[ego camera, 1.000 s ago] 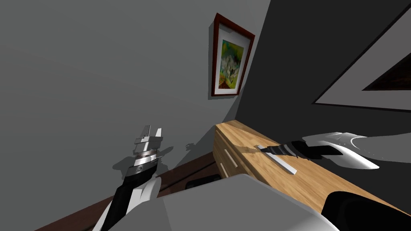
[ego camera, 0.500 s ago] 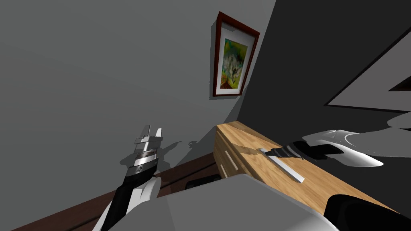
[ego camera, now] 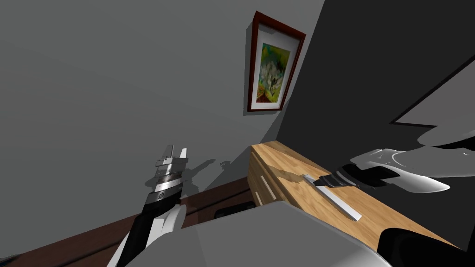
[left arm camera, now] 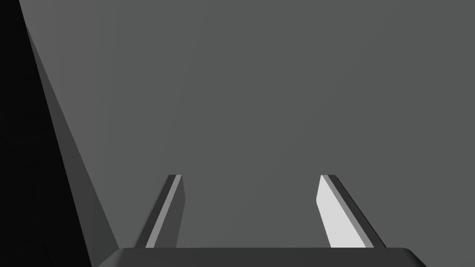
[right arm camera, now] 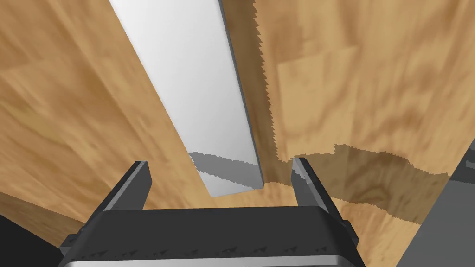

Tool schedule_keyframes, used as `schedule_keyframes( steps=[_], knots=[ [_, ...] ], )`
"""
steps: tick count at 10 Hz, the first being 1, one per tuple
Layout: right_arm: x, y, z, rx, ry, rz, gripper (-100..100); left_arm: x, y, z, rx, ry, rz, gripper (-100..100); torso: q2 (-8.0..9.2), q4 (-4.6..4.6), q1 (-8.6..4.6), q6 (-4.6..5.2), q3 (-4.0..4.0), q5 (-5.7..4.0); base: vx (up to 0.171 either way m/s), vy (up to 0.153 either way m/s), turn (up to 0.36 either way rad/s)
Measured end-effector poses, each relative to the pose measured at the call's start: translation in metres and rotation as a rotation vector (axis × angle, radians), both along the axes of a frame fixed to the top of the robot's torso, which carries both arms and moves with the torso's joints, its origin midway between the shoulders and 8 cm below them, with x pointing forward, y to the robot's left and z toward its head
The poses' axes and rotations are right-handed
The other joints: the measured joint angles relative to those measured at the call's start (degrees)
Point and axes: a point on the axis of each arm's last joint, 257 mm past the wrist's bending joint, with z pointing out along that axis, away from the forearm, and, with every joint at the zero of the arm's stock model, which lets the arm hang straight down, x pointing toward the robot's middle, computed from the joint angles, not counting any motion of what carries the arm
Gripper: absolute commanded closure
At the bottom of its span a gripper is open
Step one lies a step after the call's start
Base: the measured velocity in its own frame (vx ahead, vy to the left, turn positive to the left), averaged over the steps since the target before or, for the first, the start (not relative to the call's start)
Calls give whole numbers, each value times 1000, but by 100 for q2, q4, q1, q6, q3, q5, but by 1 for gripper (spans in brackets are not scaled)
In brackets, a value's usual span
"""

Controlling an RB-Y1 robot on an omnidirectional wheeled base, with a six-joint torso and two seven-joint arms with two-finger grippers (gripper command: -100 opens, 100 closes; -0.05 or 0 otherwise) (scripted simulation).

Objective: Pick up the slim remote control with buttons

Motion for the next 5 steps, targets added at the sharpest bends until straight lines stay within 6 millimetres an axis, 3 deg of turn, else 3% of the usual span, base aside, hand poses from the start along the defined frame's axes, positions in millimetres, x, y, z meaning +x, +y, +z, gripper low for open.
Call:
schedule_keyframes(
  steps=[5],
  knots=[
    [-44,-3,-14,-10,152,39,-100,0,0,0,0,0,0,0,-1,0,6,2,-1,1,11,-9,37]
  ],
)
